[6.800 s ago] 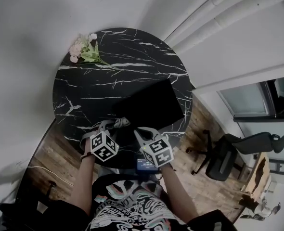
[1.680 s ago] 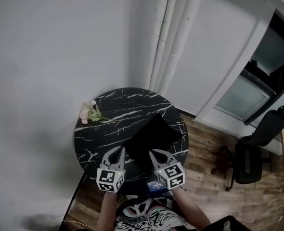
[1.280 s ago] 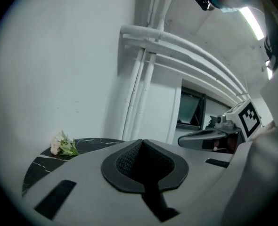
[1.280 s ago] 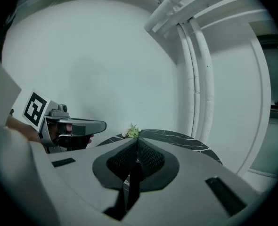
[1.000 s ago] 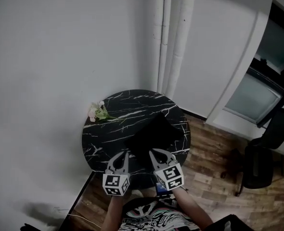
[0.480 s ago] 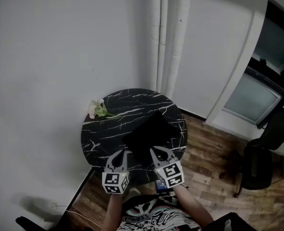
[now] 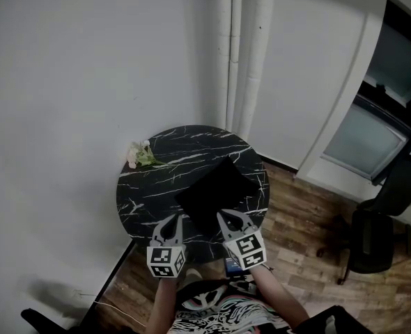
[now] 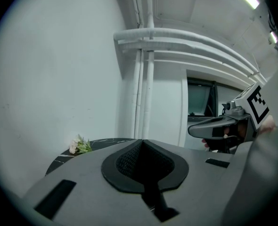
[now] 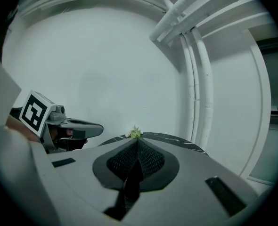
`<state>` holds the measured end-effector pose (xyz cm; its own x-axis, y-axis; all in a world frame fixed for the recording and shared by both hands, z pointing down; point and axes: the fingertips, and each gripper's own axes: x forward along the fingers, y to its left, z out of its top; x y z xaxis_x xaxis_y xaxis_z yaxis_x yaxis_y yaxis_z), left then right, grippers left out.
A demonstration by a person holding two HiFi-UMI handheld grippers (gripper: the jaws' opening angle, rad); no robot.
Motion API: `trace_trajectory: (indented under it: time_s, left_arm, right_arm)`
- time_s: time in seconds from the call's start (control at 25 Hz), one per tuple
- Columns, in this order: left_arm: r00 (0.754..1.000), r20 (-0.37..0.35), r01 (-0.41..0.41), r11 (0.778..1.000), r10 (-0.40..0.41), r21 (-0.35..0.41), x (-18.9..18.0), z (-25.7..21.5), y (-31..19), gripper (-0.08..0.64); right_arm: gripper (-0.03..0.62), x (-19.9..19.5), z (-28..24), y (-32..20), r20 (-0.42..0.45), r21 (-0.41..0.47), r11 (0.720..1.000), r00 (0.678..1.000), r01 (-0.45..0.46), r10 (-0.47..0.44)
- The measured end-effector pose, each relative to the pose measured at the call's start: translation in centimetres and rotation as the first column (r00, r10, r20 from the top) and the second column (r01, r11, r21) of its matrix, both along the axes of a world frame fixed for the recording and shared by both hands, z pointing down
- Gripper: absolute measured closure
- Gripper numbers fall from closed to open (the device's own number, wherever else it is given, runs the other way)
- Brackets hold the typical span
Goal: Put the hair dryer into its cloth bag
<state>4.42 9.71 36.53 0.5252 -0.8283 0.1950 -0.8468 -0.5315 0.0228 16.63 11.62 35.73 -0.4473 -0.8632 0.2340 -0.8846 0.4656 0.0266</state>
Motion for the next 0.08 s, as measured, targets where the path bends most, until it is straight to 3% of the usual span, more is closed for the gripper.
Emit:
trace_trajectory:
  time_s: [0.08]
  left_arm:
    - [1.0,0.005,-0.001,1.0,0.001,-0.001,0.08,0.06,0.13,0.546]
  right_arm:
    - [0.574,0.14,0.17,0.1,-0.001,0.001,1.0,1.0,-0.002,0.002]
